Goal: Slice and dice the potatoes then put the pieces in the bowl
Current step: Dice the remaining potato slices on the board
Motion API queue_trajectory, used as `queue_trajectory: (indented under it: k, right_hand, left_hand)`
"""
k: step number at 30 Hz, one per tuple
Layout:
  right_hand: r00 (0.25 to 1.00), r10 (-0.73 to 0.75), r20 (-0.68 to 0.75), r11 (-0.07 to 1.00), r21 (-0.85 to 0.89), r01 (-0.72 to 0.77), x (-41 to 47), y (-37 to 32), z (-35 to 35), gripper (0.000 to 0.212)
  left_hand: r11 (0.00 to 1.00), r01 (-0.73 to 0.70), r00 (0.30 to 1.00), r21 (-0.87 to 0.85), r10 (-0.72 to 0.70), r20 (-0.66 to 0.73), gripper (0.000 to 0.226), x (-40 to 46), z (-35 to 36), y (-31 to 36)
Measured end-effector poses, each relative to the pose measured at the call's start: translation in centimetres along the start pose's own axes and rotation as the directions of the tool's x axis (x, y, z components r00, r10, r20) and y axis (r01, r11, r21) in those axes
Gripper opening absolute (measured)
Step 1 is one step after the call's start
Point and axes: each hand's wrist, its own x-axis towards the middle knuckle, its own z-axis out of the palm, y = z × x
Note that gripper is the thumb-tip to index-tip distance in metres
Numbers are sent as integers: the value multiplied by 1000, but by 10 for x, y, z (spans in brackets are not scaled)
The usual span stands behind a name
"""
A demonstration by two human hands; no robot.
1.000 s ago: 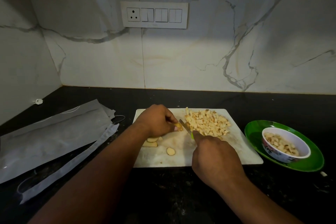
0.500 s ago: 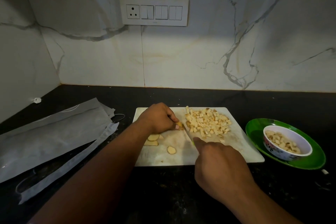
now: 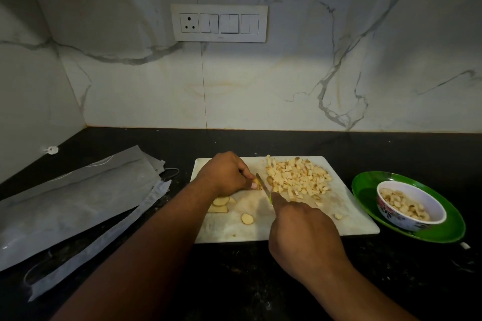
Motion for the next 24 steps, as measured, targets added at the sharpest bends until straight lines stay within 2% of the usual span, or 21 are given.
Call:
queue_trajectory:
  k: [7, 13, 18, 24]
  right_hand:
    - [1000, -11, 26, 1000, 1, 11, -39, 6, -22, 58]
    - [997, 16, -79, 1000, -1, -16, -4, 0, -24, 51]
    - [1000, 28, 4, 999, 18, -28, 14, -9, -6, 52]
    - [1000, 4, 26, 999, 40, -5, -26, 0, -11, 58]
  left_hand:
    - [1000, -13, 1000, -12, 13, 16, 15, 0, -3, 0]
    - [1000, -8, 1000, 5, 8, -25, 11, -8, -4, 1]
    - [1000, 11, 1000, 12, -10, -28, 10, -9, -1, 0]
    - [1000, 20, 1000, 9, -20, 12, 10, 0, -3, 0]
